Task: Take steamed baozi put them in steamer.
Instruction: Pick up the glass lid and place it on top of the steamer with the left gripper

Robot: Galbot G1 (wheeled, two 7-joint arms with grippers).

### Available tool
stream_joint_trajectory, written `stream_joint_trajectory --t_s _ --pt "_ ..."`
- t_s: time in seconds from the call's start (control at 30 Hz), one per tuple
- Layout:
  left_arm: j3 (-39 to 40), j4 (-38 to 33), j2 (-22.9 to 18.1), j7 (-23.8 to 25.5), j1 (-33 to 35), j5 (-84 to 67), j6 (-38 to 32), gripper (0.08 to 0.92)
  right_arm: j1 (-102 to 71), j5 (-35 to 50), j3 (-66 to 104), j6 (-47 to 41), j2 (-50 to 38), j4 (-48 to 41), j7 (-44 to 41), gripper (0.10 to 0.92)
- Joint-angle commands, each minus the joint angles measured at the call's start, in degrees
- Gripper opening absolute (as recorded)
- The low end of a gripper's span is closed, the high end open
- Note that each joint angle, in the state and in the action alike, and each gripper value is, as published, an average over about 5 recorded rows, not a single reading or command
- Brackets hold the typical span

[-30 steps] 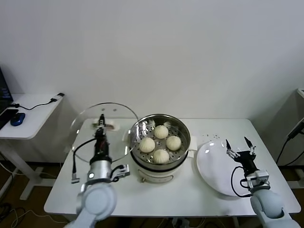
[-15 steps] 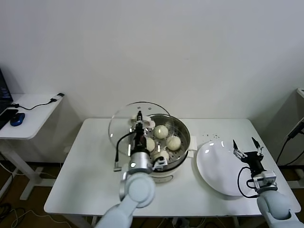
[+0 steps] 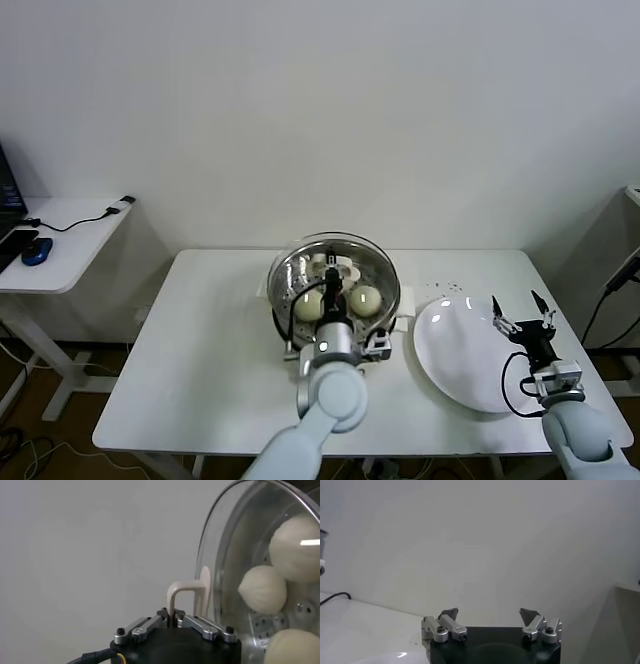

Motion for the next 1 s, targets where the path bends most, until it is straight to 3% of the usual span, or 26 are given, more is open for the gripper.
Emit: stream_joint_trajectory --t_s 0.03,1.0 --pt "0.2 4.6 -2.9 0.1 -0.7 0.4 2.8 0.144 0.3 -0.1 0.1 0.1 0.1 -0.5 -0.1 0.823" --pt "0.2 6.3 -2.0 -2.6 -1.0 -1.1 2.8 0.144 0.2 -0.8 0.5 0.5 1.5 -1.0 -0.5 0.823"
